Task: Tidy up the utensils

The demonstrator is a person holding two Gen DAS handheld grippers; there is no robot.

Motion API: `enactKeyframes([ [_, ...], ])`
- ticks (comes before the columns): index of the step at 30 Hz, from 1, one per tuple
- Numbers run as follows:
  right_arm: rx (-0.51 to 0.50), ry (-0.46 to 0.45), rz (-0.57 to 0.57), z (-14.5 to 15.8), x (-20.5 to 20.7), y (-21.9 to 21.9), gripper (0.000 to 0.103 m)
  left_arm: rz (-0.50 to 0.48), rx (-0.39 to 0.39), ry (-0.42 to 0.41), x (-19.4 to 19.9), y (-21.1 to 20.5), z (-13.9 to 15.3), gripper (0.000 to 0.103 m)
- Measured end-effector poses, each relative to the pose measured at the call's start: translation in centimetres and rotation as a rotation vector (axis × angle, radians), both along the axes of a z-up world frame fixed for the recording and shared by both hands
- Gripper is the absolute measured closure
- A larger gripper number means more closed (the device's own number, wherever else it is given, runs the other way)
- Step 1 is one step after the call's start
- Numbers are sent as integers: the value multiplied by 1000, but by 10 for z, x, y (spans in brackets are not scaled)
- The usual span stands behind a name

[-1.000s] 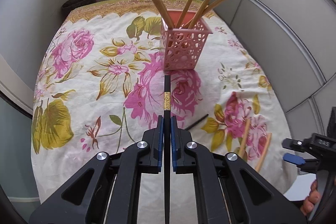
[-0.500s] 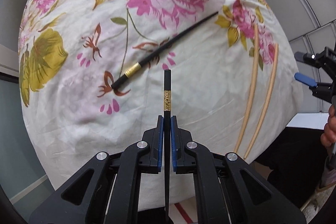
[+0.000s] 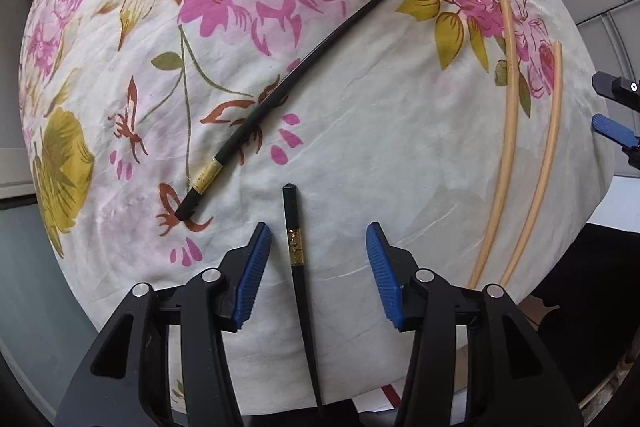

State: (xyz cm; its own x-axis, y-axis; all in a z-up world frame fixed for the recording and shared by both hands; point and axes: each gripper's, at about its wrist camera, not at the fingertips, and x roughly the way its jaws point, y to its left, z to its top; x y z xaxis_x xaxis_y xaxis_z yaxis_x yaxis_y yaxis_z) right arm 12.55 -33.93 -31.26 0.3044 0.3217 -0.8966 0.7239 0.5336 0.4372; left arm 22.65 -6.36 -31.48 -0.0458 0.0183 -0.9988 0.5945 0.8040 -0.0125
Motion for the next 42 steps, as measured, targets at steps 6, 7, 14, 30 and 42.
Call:
enactKeyframes([
  [6, -31, 58, 8, -4, 20, 7, 64, 14, -59, -74, -13, -1, 9, 97],
  [7, -31, 70, 8, -7, 24, 8, 70, 28, -76, -81, -17, 4, 9, 97],
  [14, -100, 112, 15, -6, 50, 16, 72, 54, -179, -110, -37, 41, 30, 97],
  [30, -482, -335, 131, 95, 8, 62, 95, 121, -437, -528, -51, 39, 132, 97],
  [42, -774, -722, 162, 199, -61, 85, 95, 197, -610, -778, -83, 32, 191, 97],
])
